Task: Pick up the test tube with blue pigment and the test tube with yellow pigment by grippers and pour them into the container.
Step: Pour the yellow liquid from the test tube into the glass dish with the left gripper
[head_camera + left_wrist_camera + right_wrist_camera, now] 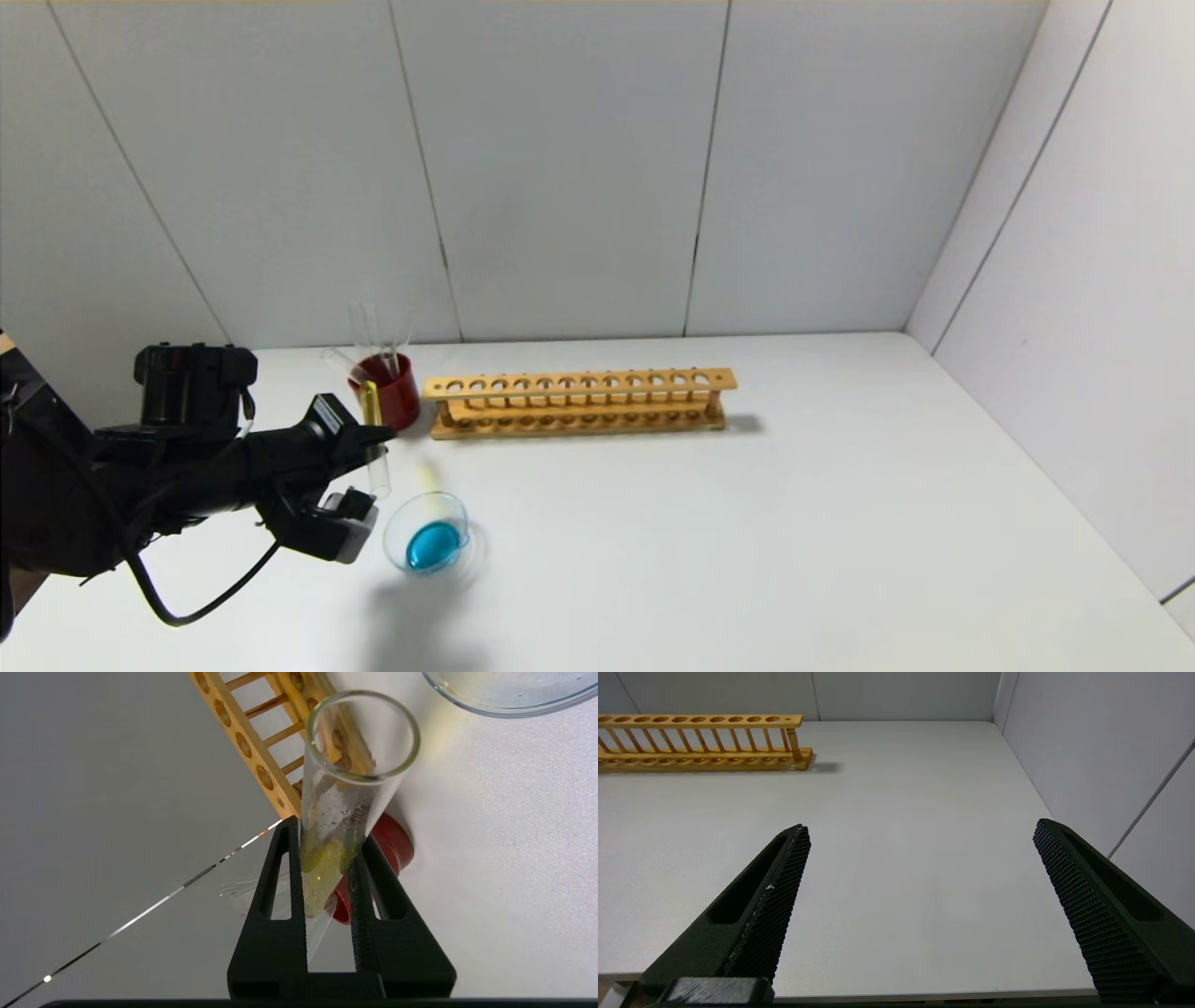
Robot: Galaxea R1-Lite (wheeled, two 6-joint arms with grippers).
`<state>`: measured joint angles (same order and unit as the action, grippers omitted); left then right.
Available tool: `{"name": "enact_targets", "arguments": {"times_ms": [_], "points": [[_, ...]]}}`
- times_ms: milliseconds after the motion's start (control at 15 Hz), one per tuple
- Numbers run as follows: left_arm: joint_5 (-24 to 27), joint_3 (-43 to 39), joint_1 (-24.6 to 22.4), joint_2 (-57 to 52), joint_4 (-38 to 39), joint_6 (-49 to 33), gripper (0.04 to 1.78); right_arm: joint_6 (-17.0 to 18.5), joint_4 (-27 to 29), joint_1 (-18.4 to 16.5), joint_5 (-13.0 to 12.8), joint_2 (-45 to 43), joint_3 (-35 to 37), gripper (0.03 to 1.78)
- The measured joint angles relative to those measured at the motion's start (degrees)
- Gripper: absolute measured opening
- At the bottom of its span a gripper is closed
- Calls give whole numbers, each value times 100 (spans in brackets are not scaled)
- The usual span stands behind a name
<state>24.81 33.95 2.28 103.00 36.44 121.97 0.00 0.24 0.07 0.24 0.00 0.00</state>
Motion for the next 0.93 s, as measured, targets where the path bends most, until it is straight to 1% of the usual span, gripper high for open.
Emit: {"name": "enact_targets", "arguments": {"times_ms": [600, 933], "points": [[-168, 119, 22, 185, 18, 278, 31, 0, 2, 2, -2, 0, 0, 175], [-447, 177, 240, 218, 0, 438, 31, 0, 0, -2, 0, 0, 0, 175]]}}
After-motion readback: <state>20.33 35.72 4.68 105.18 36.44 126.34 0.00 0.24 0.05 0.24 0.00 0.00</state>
